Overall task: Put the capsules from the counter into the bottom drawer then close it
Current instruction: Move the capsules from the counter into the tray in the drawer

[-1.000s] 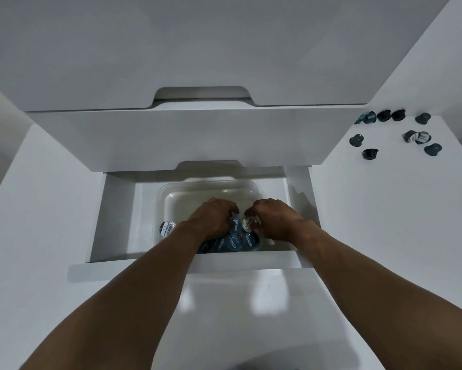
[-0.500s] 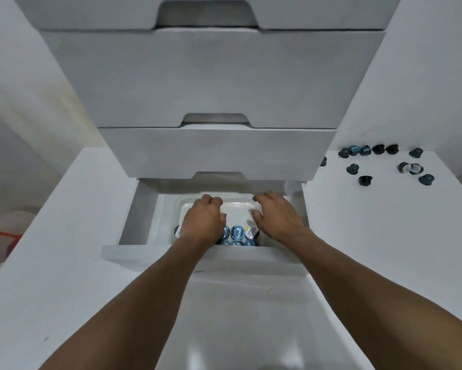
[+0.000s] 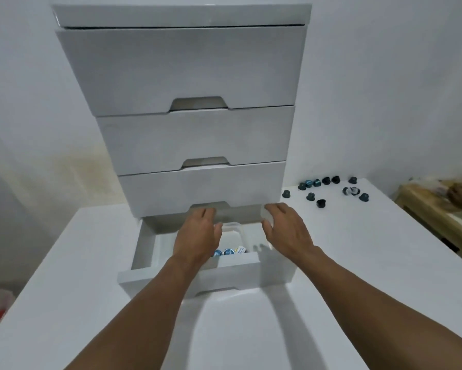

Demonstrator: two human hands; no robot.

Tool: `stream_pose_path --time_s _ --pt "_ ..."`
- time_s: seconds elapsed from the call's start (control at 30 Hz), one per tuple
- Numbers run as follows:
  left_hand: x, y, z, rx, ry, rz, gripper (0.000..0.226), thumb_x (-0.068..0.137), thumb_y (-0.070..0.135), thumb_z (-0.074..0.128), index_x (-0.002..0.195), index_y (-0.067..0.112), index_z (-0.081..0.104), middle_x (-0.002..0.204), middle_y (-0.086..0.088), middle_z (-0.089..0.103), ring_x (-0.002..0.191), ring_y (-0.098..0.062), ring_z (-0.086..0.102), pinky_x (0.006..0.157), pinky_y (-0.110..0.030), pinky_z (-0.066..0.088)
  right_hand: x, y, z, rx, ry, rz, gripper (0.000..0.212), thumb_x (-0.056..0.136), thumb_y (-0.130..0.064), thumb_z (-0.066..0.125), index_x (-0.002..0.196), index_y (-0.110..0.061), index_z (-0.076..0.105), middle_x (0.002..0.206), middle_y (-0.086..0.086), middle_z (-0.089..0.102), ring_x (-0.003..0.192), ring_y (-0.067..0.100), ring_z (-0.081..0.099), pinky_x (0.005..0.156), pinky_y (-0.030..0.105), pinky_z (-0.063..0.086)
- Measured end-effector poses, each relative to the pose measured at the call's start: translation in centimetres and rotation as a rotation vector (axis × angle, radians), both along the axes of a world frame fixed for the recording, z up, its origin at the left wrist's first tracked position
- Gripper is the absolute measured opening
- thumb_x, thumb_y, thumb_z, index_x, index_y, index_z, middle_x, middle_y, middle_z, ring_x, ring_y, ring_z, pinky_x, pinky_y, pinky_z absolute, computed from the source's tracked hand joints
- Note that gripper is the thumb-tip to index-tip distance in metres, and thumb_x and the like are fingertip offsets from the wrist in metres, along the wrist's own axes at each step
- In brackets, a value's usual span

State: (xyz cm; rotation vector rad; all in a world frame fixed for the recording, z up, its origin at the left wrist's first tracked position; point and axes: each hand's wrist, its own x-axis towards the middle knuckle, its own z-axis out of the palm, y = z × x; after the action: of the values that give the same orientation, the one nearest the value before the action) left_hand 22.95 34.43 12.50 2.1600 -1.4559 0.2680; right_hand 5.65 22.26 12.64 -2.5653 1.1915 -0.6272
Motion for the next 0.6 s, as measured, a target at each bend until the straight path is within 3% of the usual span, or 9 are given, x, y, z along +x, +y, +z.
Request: stream_pose_path --time_s 0.27,0.47,0.6 --pt "-6.9 0.3 3.0 -0.098 -0.034 -0.176 0.027 0.085 0.019 0.062 0.107 0.004 0.061 0.104 -0.015 0.062 0.092 -0.035 0.06 0.079 -0.041 0.05 -8.9 3.4 2.4 -0.025 -0.022 -0.18 0.04 0.096 -0.03 0.048 0.133 -0.013 0.049 0.129 0.006 0.053 0.119 0.026 0.048 0.095 0.033 0.039" --pt "-12.3 -2.3 4.1 -0.117 -0.051 -0.288 0.031 0.091 0.024 0.055 0.116 0.006 0.057 0.114 -0.012 0.059 0.106 -0.032 0.055 0.088 -0.039 0.046 -14.8 2.7 3.7 -0.062 -0.064 -0.223 0.041 0.096 -0.03 0.049 0.133 -0.013 0.051 0.13 0.005 0.054 0.12 0.023 0.049 0.098 0.03 0.037" --pt "-16.0 -5.4 4.3 -0.132 -0.087 -0.322 0.03 0.089 0.022 0.058 0.115 0.006 0.061 0.111 -0.012 0.062 0.101 -0.033 0.058 0.082 -0.04 0.051 -18.6 0.4 4.0 -0.094 -0.082 -0.236 0.04 0.095 -0.03 0.05 0.131 -0.014 0.053 0.128 0.002 0.055 0.119 0.021 0.05 0.097 0.027 0.036"
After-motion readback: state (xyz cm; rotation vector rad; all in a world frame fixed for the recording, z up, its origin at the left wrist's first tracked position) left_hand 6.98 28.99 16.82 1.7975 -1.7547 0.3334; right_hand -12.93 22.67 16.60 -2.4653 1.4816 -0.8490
